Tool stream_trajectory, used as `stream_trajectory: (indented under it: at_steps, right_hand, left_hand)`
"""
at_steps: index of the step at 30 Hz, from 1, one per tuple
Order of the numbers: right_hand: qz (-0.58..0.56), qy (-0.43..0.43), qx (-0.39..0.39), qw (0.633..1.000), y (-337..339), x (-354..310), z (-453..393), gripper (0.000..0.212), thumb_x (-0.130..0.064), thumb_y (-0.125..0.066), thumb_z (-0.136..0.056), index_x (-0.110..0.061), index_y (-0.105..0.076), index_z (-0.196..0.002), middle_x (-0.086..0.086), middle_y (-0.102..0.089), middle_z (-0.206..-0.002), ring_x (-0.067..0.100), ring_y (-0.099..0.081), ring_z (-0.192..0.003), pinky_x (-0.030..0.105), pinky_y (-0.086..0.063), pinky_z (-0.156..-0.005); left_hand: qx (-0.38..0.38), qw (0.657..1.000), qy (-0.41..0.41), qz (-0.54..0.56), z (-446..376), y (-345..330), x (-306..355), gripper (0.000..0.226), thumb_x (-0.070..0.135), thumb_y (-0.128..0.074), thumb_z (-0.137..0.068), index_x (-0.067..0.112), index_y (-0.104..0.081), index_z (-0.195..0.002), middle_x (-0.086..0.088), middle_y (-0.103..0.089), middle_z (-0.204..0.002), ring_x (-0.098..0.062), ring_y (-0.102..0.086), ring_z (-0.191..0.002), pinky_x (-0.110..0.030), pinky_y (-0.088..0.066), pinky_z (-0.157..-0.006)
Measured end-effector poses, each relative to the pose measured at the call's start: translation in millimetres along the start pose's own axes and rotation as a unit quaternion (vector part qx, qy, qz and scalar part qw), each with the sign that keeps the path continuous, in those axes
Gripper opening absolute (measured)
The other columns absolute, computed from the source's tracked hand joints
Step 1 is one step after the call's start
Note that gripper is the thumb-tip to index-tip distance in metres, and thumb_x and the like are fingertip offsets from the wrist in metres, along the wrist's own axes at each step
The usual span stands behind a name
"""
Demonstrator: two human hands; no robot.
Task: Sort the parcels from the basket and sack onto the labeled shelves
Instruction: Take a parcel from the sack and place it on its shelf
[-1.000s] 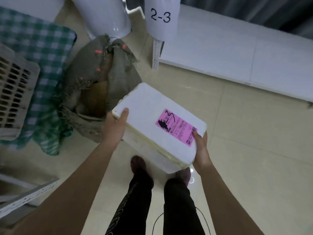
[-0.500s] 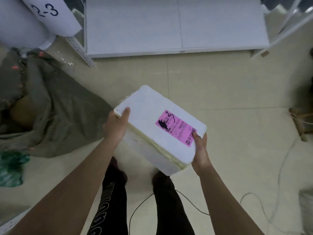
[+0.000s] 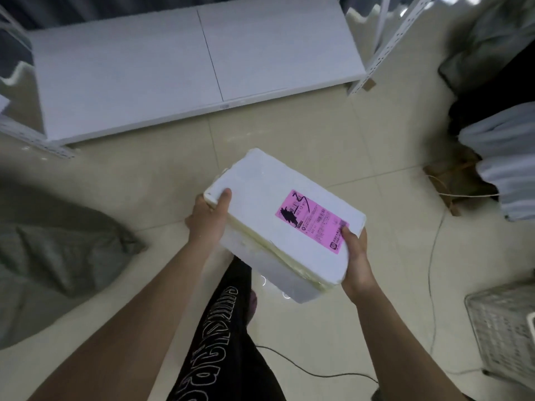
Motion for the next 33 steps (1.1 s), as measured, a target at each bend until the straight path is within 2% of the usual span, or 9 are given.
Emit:
stream_trajectory:
  at_steps: [5, 9, 15, 20, 24, 28, 31, 33]
  right_hand:
    - [-0.001, 0.004, 0.005, 1.000, 31, -39, -70, 0.056, -0.045, -0.058, -0.092, -0.023, -0.039, -0.139, 0.013, -0.056, -0.136, 0.037, -0.054, -0.125, 0.070, -0.039, -0.100]
    - [0.006, -0.002, -0.006, 1.000, 54, -82, -138, 0.061, -0.045, -0.059, -0.091, -0.022, -0.036, -0.142, 0.014, -0.055, -0.137, 0.037, -0.055, -0.125, 0.069, -0.040, -0.100]
    - [-0.008, 0.000, -0.015, 1.000, 97, -161, -223, 0.060, -0.042, -0.058, -0.087, -0.025, -0.037, -0.140, 0.010, -0.060, -0.132, 0.032, -0.059, -0.120, 0.055, -0.050, -0.097]
    - [0.006, -0.007, -0.040, 0.999, 148, -209, -285, 0.062, -0.044, -0.059, -0.087, -0.027, -0.035, -0.142, 0.012, -0.060, -0.133, 0.033, -0.059, -0.121, 0.061, -0.047, -0.097]
    - [0.035, -0.022, -0.060, 0.997, 184, -237, -331, 0.060, -0.049, -0.059, -0.087, -0.034, -0.036, -0.141, 0.008, -0.061, -0.131, 0.032, -0.060, -0.120, 0.065, -0.046, -0.095]
    - [0.051, -0.028, -0.062, 0.996, 214, -257, -372, 0.049, -0.040, -0.054, -0.096, -0.033, -0.036, -0.141, 0.006, -0.063, -0.128, 0.032, -0.060, -0.119, 0.062, -0.047, -0.095]
    - [0.064, -0.036, -0.077, 0.994, 220, -266, -404, 0.059, -0.039, -0.057, -0.089, -0.029, -0.036, -0.143, 0.010, -0.063, -0.128, 0.034, -0.060, -0.118, 0.065, -0.045, -0.097]
    - [0.064, -0.037, -0.075, 0.994, 218, -266, -436, 0.065, -0.035, -0.057, -0.085, -0.025, -0.034, -0.144, 0.014, -0.063, -0.127, 0.035, -0.060, -0.118, 0.065, -0.044, -0.098]
  left_hand:
    - [0.003, 1.000, -0.009, -0.005, -33, -57, 65, 0.063, 0.059, -0.048, -0.090, 0.016, -0.041, -0.136, -0.010, -0.053, -0.123, -0.034, -0.044, -0.120, -0.044, -0.041, -0.101]
    - [0.014, 1.000, -0.010, -0.005, -63, -104, 120, 0.065, 0.060, -0.047, -0.091, 0.013, -0.041, -0.136, -0.011, -0.053, -0.125, -0.034, -0.045, -0.121, -0.046, -0.038, -0.104]
    - [0.033, 0.999, -0.030, -0.022, -80, -171, 212, 0.067, 0.055, -0.044, -0.094, 0.006, -0.036, -0.139, -0.014, -0.052, -0.130, -0.032, -0.048, -0.118, -0.045, -0.034, -0.107]
    - [0.055, 0.998, -0.010, -0.015, -91, -235, 264, 0.069, 0.056, -0.045, -0.093, 0.007, -0.034, -0.140, -0.017, -0.051, -0.133, -0.032, -0.047, -0.122, -0.045, -0.033, -0.108]
    - [0.085, 0.995, 0.021, 0.048, -98, -286, 287, 0.069, 0.058, -0.048, -0.091, 0.011, -0.035, -0.141, -0.017, -0.051, -0.132, -0.035, -0.046, -0.123, -0.046, -0.034, -0.108]
    - [0.109, 0.987, 0.034, 0.114, -106, -331, 299, 0.074, 0.060, -0.054, -0.087, 0.015, -0.032, -0.142, -0.014, -0.049, -0.135, -0.036, -0.045, -0.125, -0.047, -0.035, -0.108]
    - [0.102, 0.978, 0.017, 0.183, -117, -356, 309, 0.090, 0.065, -0.067, -0.071, 0.018, -0.031, -0.139, -0.006, -0.045, -0.135, -0.031, -0.048, -0.122, -0.051, -0.041, -0.103]
    - [0.106, 0.968, 0.027, 0.226, -136, -373, 315, 0.087, 0.060, -0.072, -0.071, 0.022, -0.028, -0.136, 0.000, -0.038, -0.133, -0.027, -0.045, -0.123, -0.051, -0.047, -0.096]
Point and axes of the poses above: each hand's wrist, its own z-axis away from the middle knuckle, its own y-axis out of the back of the hand, x = y × z, the point moved 4 cm from there along -z, towards the middle knuckle
